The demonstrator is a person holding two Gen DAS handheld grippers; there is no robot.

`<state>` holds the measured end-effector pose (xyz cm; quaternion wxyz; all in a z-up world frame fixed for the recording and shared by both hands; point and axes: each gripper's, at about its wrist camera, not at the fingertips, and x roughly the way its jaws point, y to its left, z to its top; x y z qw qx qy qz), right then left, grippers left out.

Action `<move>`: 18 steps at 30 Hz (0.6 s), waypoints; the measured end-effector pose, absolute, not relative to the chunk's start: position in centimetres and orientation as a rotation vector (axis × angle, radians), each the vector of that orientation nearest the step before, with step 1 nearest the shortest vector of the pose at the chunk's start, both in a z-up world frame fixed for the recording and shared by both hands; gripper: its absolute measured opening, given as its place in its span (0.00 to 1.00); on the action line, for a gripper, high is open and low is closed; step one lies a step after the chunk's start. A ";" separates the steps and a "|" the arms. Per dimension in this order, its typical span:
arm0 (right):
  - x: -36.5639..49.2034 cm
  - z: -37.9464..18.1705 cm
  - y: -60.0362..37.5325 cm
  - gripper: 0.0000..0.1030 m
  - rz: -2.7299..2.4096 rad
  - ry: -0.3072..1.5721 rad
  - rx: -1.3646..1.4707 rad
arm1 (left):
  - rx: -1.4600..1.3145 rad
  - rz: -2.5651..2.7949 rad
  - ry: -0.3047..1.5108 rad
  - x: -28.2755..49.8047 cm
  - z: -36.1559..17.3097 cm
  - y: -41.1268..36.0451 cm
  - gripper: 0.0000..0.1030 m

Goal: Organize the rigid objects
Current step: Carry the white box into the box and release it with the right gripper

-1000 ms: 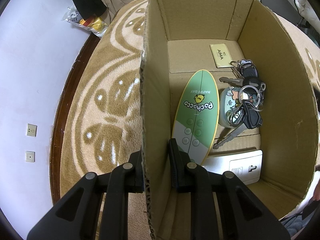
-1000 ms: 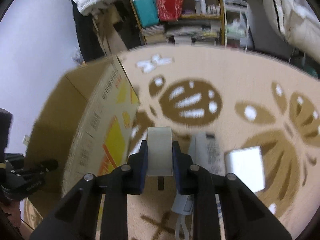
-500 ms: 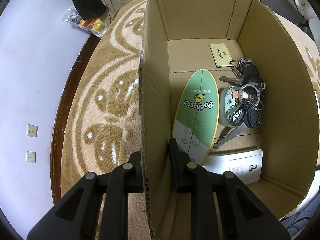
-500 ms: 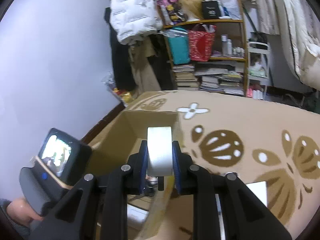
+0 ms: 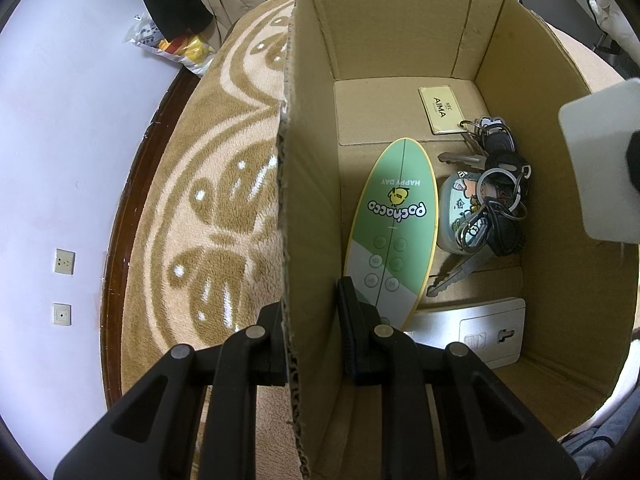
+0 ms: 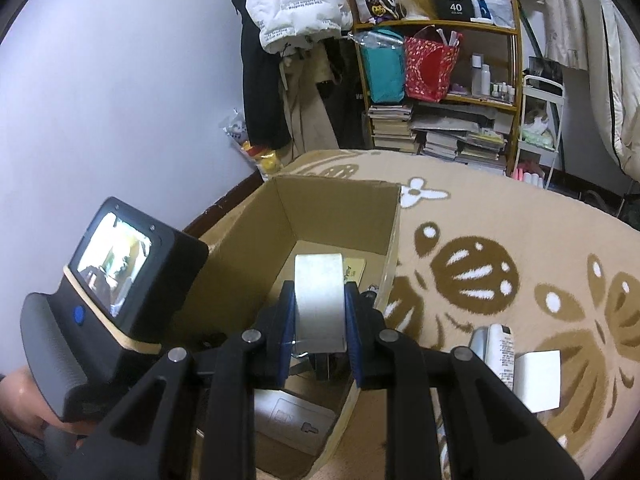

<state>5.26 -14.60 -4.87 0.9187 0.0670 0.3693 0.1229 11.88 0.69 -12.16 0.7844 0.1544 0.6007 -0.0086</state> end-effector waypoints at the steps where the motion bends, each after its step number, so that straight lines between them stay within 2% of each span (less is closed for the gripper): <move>1: 5.3 -5.0 -14.6 0.23 0.252 0.763 0.135 | 0.334 -0.019 1.296 11.9 -12.1 0.7 0.19; 15: 5.5 -5.4 -14.3 0.25 0.263 0.774 0.119 | 0.338 -0.024 1.296 12.0 -11.9 0.8 0.20; 18: 5.5 -5.1 -14.2 0.42 0.246 0.768 0.100 | 0.337 -0.023 1.297 12.0 -12.0 0.8 0.20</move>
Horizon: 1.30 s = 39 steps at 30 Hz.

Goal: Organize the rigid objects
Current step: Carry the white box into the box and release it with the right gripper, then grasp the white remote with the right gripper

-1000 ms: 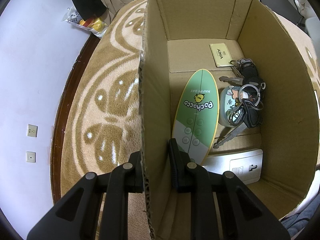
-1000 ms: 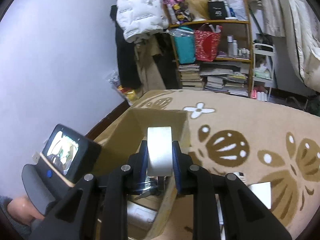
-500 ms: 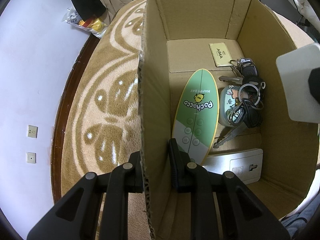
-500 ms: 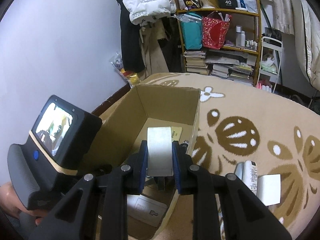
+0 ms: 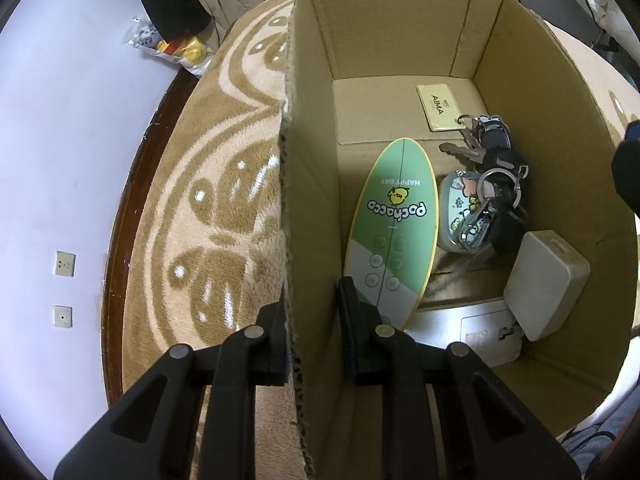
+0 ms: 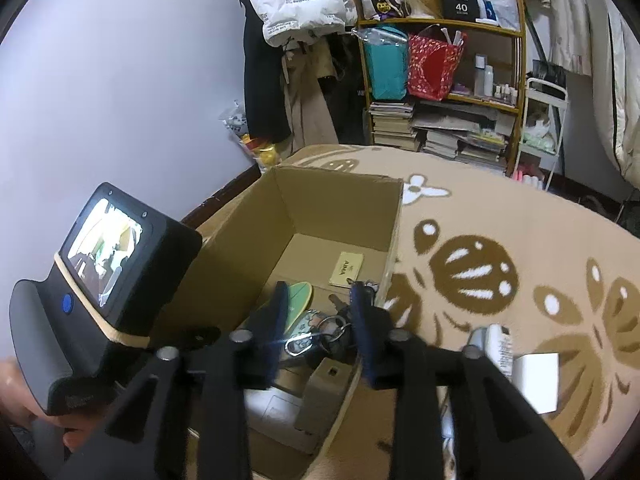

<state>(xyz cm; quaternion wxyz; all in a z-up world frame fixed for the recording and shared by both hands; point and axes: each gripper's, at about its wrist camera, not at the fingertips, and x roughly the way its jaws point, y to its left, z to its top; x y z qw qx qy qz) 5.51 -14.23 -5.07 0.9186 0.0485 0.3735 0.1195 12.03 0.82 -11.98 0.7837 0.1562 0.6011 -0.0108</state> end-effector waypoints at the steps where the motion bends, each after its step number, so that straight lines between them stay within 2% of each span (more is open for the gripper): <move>1: 5.5 -4.9 -14.3 0.48 0.232 0.768 0.087 | 0.336 -0.024 1.298 12.0 -12.0 0.8 0.20; 3: 5.4 -4.7 -14.4 0.55 0.225 0.767 0.068 | 0.333 -0.025 1.299 12.1 -12.0 0.8 0.20; 6: 5.4 -3.9 -15.3 0.71 0.213 0.751 0.083 | 0.333 -0.026 1.300 12.1 -12.0 0.8 0.20; 8: 5.4 -3.5 -15.9 0.87 0.188 0.740 0.090 | 0.332 -0.026 1.300 12.1 -12.0 0.9 0.20; 11: 5.3 -3.6 -16.8 1.00 0.153 0.743 0.062 | 0.331 -0.027 1.301 12.1 -12.0 0.9 0.21; 39: 6.6 -9.4 -25.5 1.00 -0.035 0.949 0.219 | 0.335 -0.023 1.299 12.0 -12.0 0.9 0.22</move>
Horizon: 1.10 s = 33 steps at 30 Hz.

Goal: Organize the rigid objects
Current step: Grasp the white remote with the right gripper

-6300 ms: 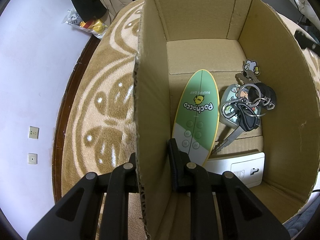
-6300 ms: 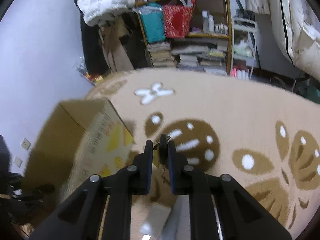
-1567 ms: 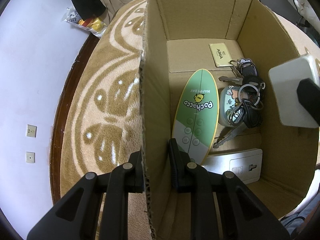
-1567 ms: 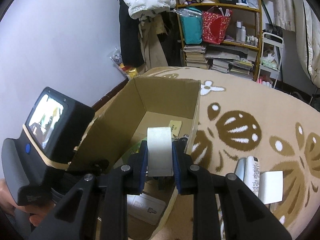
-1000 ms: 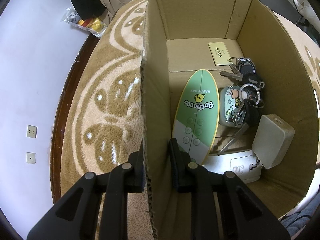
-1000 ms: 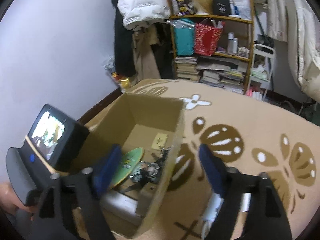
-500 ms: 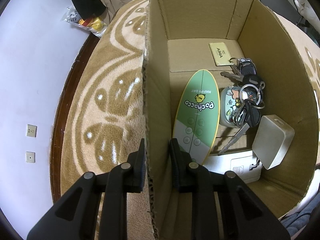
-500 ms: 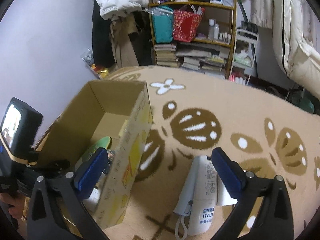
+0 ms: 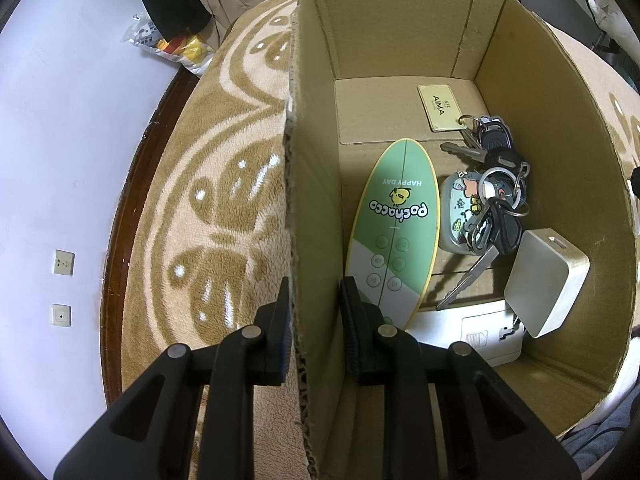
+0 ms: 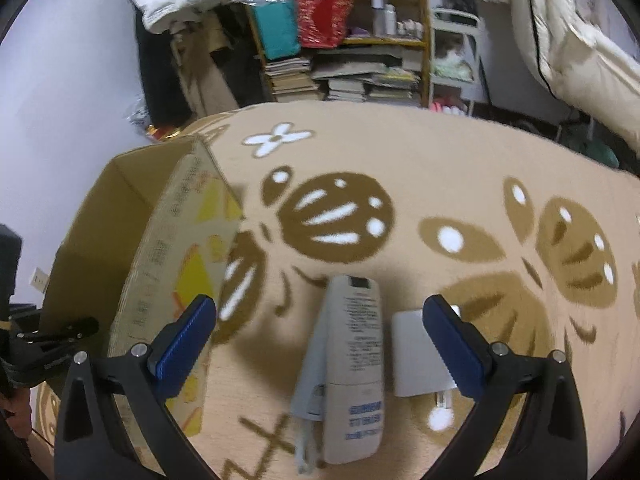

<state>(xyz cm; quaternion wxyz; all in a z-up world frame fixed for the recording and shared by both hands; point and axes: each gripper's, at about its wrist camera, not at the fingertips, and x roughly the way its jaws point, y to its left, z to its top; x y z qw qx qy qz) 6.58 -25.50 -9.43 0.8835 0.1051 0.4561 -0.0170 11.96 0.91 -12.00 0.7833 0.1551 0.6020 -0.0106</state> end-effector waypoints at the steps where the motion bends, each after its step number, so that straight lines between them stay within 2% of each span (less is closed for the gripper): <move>1: 6.6 -9.7 -25.9 1.00 -0.038 0.957 0.231 | 0.335 -0.023 1.299 11.9 -12.0 0.9 0.22; 6: 7.0 -11.1 -27.2 0.99 -0.028 0.990 0.288 | 0.332 -0.024 1.299 11.9 -12.0 0.9 0.22; 8: 7.0 -11.6 -27.4 0.86 -0.025 1.002 0.306 | 0.340 -0.023 1.296 11.9 -12.0 0.8 0.22; 15: 7.3 -13.0 -27.4 0.67 -0.025 1.059 0.318 | 0.334 -0.024 1.298 11.8 -12.0 0.8 0.22; 22: 7.5 -13.7 -27.3 0.62 0.001 1.085 0.343 | 0.328 -0.025 1.302 12.0 -12.0 1.0 0.22; 33: 7.7 -14.4 -27.6 0.62 -0.019 1.088 0.377 | 0.326 -0.027 1.302 12.1 -12.0 1.1 0.22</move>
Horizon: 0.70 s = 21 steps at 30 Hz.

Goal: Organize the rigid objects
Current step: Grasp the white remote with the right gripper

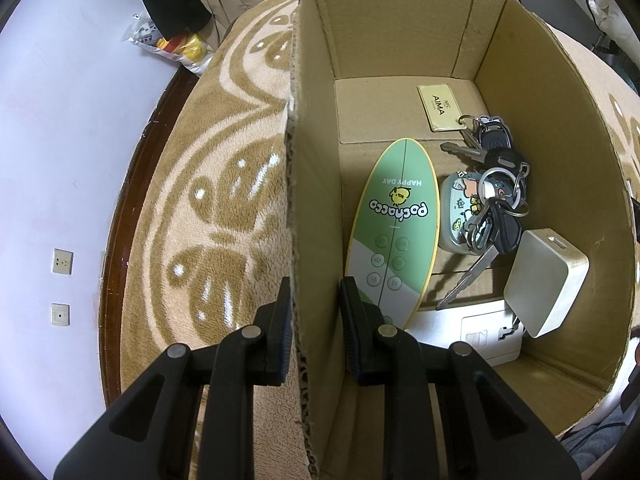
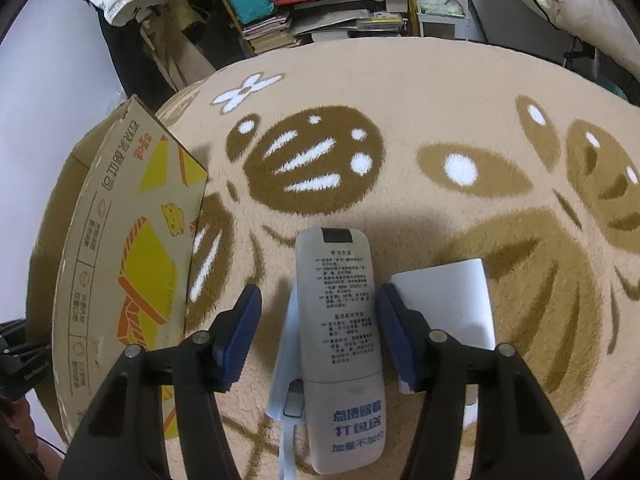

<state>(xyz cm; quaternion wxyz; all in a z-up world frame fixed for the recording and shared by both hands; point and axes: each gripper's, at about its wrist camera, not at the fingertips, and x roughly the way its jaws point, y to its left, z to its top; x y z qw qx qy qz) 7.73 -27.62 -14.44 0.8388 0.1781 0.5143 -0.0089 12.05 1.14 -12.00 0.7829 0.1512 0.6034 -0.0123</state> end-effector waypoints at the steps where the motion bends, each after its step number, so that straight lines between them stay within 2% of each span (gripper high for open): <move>1: 7.7 -14.5 -27.7 0.62 -0.016 1.083 0.392 | 0.327 -0.026 1.302 12.0 -12.0 1.1 0.22; 13: 7.7 -15.3 -27.8 0.62 0.011 1.086 0.505 | 0.352 -0.019 1.297 11.8 -12.0 0.7 0.22; 15: 7.8 -16.1 -27.4 0.50 -0.012 1.112 0.483 | 0.351 -0.019 1.298 11.8 -12.0 0.7 0.22; 21: 7.8 -15.3 -26.6 0.44 -0.038 1.065 0.408 | 0.349 -0.023 1.299 11.8 -12.0 0.7 0.22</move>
